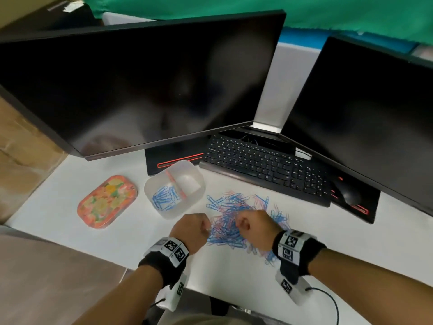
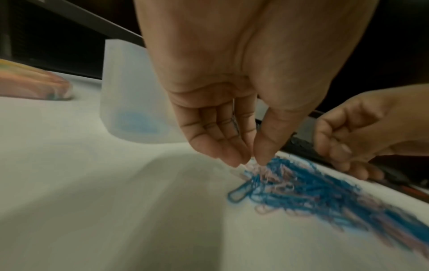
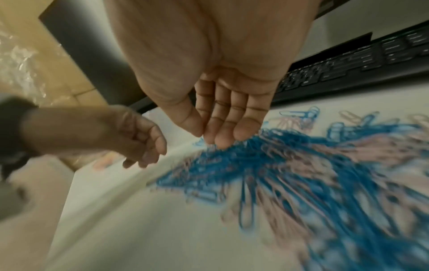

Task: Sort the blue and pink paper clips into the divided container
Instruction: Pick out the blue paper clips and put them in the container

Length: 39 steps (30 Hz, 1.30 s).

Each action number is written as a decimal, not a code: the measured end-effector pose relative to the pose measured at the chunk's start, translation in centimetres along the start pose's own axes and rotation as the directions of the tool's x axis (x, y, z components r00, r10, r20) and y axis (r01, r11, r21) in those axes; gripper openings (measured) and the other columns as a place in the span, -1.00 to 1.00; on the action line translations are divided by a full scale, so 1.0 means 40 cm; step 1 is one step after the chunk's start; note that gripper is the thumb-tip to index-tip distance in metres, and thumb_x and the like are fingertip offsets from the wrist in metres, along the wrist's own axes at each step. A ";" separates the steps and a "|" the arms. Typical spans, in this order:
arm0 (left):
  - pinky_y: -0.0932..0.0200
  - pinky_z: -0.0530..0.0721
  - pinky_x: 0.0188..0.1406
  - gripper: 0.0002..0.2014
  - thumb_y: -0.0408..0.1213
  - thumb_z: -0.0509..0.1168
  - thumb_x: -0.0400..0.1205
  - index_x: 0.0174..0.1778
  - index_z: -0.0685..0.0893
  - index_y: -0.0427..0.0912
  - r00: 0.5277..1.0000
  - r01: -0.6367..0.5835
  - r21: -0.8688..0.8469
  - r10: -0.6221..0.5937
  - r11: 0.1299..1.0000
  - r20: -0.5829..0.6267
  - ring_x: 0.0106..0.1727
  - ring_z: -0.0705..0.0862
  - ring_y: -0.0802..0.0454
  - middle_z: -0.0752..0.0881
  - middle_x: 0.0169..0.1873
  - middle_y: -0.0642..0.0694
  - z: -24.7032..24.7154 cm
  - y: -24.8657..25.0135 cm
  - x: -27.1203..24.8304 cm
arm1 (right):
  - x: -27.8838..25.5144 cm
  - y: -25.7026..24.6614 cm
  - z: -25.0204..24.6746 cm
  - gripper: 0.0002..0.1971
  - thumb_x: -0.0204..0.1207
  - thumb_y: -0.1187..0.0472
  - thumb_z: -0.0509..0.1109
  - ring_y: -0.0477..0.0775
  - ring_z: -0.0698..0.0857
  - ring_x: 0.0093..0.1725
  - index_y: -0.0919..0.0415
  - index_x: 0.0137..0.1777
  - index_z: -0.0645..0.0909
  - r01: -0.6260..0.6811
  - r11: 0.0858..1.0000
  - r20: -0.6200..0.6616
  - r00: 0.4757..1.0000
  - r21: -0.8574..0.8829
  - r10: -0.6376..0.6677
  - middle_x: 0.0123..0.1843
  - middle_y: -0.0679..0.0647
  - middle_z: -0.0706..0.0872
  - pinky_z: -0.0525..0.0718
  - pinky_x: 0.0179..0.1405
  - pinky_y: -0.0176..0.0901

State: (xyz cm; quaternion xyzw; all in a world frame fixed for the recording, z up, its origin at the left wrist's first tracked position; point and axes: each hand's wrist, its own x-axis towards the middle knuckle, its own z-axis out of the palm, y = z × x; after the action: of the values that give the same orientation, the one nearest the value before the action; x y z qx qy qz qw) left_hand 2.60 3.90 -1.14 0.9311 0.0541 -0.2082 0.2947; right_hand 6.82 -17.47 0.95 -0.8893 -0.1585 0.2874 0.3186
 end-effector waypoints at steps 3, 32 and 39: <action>0.11 0.65 0.04 -0.86 -0.21 0.26 0.48 -0.08 0.65 0.03 0.998 0.029 0.119 -0.035 0.992 0.048 0.03 0.69 -0.06 0.73 -0.05 0.02 0.028 0.000 0.005 | -0.032 0.035 0.046 -0.84 0.43 0.32 0.25 0.00 0.61 -0.28 0.13 -0.12 0.64 0.075 0.988 0.017 0.997 -0.136 -0.073 -0.33 -0.12 0.62 0.64 -0.21 -0.19; 0.17 0.69 -0.14 -0.63 -0.58 0.17 0.49 -0.03 0.64 0.00 0.995 0.062 -0.304 -0.034 0.951 0.098 -0.33 0.73 0.13 0.67 -0.38 0.06 -0.020 -0.023 0.003 | -0.028 0.040 0.076 -0.73 0.51 0.42 0.20 -0.04 0.52 -0.09 0.18 0.09 0.64 0.103 0.994 0.134 0.986 -0.027 -0.098 -0.05 0.01 0.51 0.51 -0.04 -0.22; 0.21 0.57 -0.29 -0.83 -0.40 0.20 0.54 -0.22 0.67 -0.12 0.984 0.158 -0.465 -0.096 0.871 0.153 -0.34 0.59 0.07 0.67 -0.31 -0.02 -0.004 -0.025 0.008 | -0.018 -0.023 0.047 -0.73 0.52 0.44 0.08 -0.11 0.52 -0.48 0.22 -0.32 0.52 -0.149 0.898 0.261 0.964 0.415 0.040 -0.40 0.12 0.60 0.44 -0.49 -0.34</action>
State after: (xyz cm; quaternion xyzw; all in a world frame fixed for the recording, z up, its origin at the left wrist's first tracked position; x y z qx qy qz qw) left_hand 2.74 4.80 -1.67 0.8099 0.1461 -0.2652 0.5025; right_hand 5.02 -16.20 0.67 -0.7608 -0.0858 0.4386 0.4705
